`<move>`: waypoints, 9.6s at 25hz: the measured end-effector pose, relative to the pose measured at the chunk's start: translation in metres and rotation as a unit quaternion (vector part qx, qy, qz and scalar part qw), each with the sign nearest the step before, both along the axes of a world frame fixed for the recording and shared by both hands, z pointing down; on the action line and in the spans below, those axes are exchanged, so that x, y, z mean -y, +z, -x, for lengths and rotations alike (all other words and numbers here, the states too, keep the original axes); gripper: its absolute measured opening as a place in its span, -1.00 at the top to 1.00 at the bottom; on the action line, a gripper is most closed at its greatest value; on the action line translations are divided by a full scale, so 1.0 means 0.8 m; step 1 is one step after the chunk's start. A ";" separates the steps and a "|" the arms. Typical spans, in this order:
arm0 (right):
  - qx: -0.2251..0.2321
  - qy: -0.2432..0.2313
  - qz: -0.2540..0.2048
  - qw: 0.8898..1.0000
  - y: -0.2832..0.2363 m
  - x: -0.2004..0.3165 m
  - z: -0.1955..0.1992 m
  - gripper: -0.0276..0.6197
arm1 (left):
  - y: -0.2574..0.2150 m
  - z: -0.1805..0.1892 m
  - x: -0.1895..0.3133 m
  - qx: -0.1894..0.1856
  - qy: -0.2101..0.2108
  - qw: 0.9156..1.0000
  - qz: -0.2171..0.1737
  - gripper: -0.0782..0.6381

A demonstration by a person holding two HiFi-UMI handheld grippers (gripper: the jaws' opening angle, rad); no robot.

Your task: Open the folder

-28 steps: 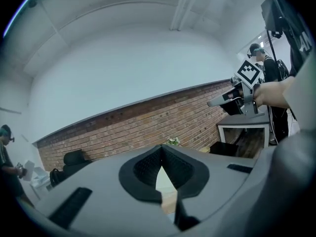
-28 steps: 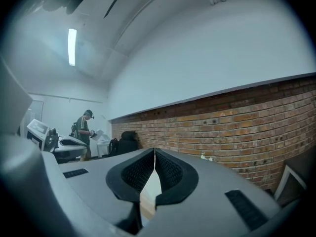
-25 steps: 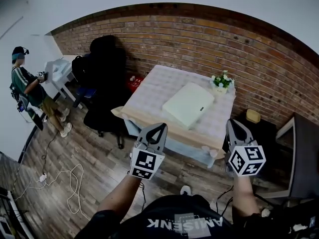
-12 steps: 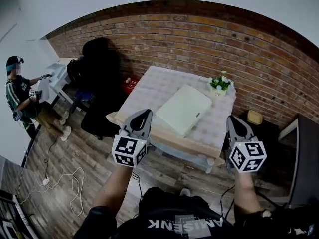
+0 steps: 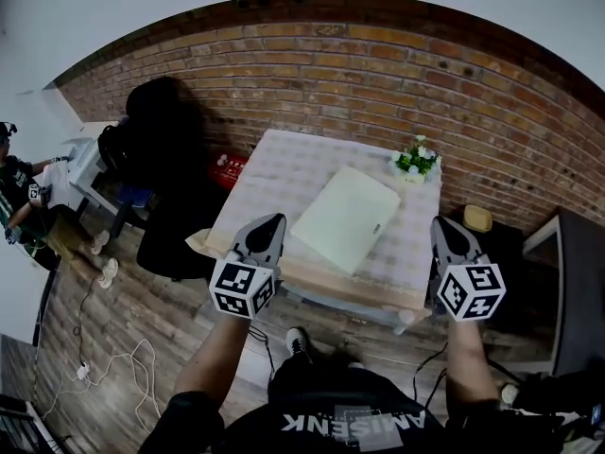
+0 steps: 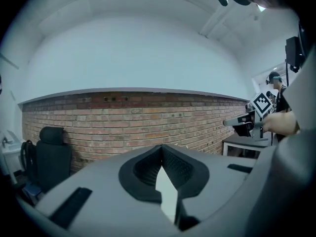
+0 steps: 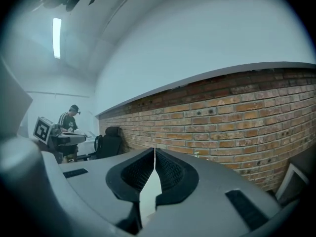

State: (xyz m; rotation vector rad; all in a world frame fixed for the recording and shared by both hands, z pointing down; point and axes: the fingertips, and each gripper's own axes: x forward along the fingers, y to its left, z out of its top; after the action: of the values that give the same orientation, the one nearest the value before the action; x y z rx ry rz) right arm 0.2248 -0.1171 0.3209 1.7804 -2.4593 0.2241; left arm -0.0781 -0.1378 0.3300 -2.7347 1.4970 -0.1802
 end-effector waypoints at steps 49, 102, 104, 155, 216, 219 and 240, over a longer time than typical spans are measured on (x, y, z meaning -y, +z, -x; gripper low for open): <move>0.030 0.127 0.306 0.943 0.407 0.314 -0.081 0.39 | 0.365 -0.012 0.122 0.271 0.222 0.927 0.138 0.32; 0.038 0.113 0.310 0.943 0.417 0.317 -0.069 0.71 | 0.397 -0.035 0.108 0.504 0.397 0.767 -0.021 0.63; 0.041 0.114 0.310 0.943 0.417 0.316 -0.068 0.71 | 0.392 -0.031 0.112 0.484 0.384 0.786 -0.006 0.64; 0.017 0.123 0.315 0.941 0.419 0.318 -0.068 0.73 | 0.438 0.137 0.239 0.138 -0.082 0.959 0.234 0.47; 0.037 0.134 0.321 0.937 0.420 0.316 -0.067 0.73 | 0.489 0.164 0.290 0.249 0.124 0.885 0.373 -0.28; 0.043 0.130 0.331 0.934 0.422 0.316 -0.070 0.73 | 0.481 0.154 0.285 0.288 0.135 0.886 0.337 -0.28; 0.033 0.067 0.230 0.970 0.272 0.265 -0.016 0.72 | 0.273 0.102 0.244 0.078 0.108 0.963 0.236 -0.27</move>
State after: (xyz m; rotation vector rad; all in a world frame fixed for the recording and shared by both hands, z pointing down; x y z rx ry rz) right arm 0.2379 -0.3292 0.5383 1.7456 -2.0932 0.8035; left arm -0.1594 -0.3331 0.5486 -3.1157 1.2324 -0.8240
